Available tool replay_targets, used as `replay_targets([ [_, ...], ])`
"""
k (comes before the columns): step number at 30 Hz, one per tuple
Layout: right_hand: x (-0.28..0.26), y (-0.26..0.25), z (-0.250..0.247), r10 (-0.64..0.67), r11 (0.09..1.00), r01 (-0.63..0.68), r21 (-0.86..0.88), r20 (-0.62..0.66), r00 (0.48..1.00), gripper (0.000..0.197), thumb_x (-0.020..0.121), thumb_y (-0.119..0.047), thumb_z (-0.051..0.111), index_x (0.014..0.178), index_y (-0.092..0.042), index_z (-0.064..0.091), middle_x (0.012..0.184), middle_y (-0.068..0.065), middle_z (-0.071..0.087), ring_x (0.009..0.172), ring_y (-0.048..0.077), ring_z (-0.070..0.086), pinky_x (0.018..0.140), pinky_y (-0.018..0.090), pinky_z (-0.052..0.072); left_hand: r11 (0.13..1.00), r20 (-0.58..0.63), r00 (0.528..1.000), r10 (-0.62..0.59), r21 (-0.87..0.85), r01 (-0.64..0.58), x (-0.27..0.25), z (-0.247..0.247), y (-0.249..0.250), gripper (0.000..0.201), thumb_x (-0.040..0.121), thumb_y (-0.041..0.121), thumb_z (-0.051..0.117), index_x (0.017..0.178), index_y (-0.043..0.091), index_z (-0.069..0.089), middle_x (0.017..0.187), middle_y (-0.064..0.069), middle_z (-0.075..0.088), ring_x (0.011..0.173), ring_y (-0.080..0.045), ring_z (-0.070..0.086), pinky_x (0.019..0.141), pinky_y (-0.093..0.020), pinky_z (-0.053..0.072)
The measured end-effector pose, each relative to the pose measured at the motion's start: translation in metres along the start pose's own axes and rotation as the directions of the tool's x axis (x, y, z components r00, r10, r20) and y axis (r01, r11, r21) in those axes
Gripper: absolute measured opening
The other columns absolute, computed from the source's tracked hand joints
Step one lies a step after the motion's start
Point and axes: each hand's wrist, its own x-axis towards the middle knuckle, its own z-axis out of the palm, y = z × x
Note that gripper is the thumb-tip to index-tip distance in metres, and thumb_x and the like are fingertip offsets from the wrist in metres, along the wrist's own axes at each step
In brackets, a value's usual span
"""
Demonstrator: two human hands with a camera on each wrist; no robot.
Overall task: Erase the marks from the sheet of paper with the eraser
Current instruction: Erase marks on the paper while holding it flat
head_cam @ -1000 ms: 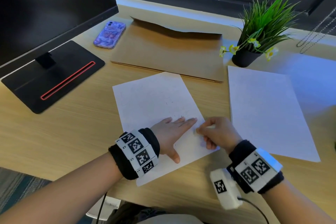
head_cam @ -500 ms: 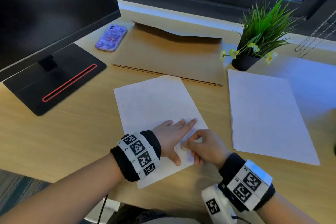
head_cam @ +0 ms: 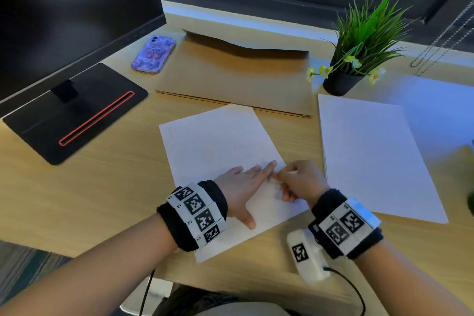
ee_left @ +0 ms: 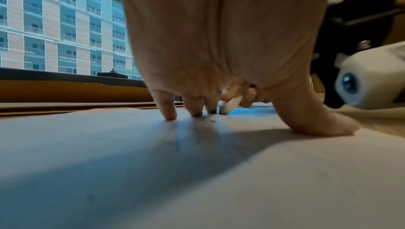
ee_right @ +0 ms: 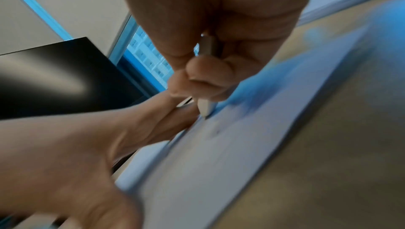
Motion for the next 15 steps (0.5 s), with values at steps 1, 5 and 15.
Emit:
replay_targets([
  [1,-0.002,-0.001,0.001,-0.008,1.0,0.008,-0.006,0.016,1.0,0.02,0.089,-0.018,0.062,0.076,-0.003,0.063,0.041,0.001,0.056,0.035,0.01,0.051,0.042,0.022,0.045,1.0,-0.001,1.0,-0.003,0.001,0.003,0.0,0.0,0.0,0.13,0.07,0.038,0.079,0.145,0.018,-0.025,0.159,-0.004,0.005,0.145,-0.012,0.004,0.116,-0.032,0.002],
  [5,-0.02,0.001,0.023,0.026,0.998,-0.012,-0.056,0.266,0.964,0.016,0.09,-0.02,0.061,0.077,-0.011,0.055,0.052,0.005,0.057,0.042,0.016,0.051,0.042,0.022,0.042,1.0,0.009,1.0,0.005,-0.013,-0.005,0.0,0.0,-0.001,0.132,0.07,0.036,0.08,0.143,0.02,-0.029,0.159,-0.003,0.004,0.146,-0.011,0.0,0.116,-0.032,0.001],
  [15,-0.015,0.019,-0.015,-0.005,0.993,0.011,-0.121,0.049,0.999,0.017,0.088,-0.02,0.064,0.083,-0.015,0.048,0.063,0.006,0.057,0.036,0.011,0.049,0.037,0.022,0.039,0.998,0.048,0.999,0.008,0.067,-0.012,-0.001,-0.005,0.003,0.119,0.074,0.04,0.075,0.149,0.021,-0.015,0.159,0.0,-0.004,0.145,-0.014,-0.004,0.116,-0.038,0.003],
])
